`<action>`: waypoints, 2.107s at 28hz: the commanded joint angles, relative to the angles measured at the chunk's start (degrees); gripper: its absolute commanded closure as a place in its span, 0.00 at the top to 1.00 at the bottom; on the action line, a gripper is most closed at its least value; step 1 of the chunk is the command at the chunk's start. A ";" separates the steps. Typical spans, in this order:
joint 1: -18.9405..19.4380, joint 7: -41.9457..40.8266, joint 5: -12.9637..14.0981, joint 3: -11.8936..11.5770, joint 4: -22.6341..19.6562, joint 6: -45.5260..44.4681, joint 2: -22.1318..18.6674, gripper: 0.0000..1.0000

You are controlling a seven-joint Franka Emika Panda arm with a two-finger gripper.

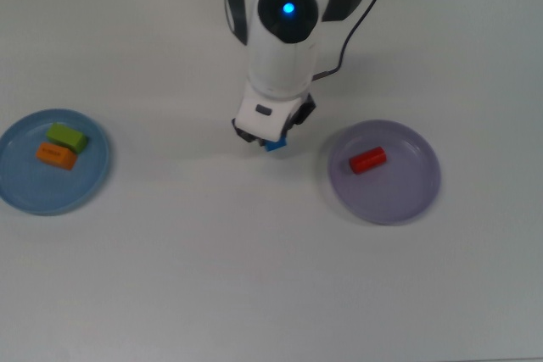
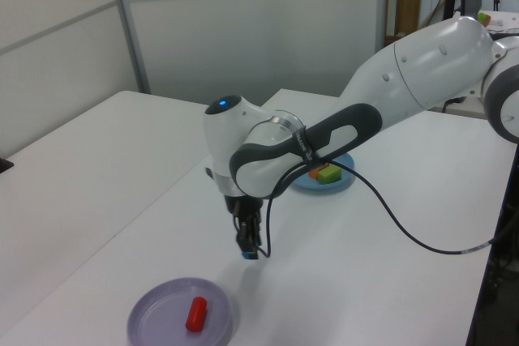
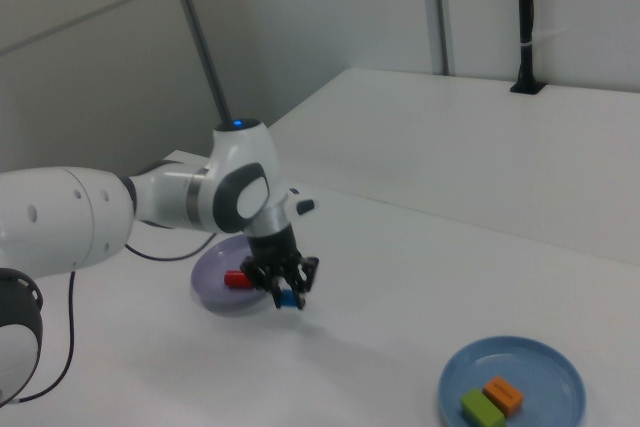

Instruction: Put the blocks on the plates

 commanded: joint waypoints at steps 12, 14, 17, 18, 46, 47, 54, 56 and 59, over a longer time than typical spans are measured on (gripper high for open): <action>13.51 18.00 -2.55 0.95 5.07 9.47 4.26 0.32; 14.21 21.15 -4.91 0.87 5.16 11.58 6.01 0.33; 14.13 23.63 -7.56 0.87 5.16 12.73 7.25 0.39; 14.22 24.15 -8.35 0.87 5.16 13.08 7.69 0.45; 4.73 21.00 -4.23 0.16 4.64 -12.38 -11.11 1.00; 4.20 20.91 -3.71 -0.62 4.37 -15.53 -13.29 1.00; 4.11 18.46 -0.54 -8.09 -2.65 -18.47 -23.15 1.00; 4.11 16.96 1.65 -10.11 -3.80 -18.47 -24.91 1.00; 3.41 16.69 3.50 -11.00 -4.16 -18.64 -25.88 1.00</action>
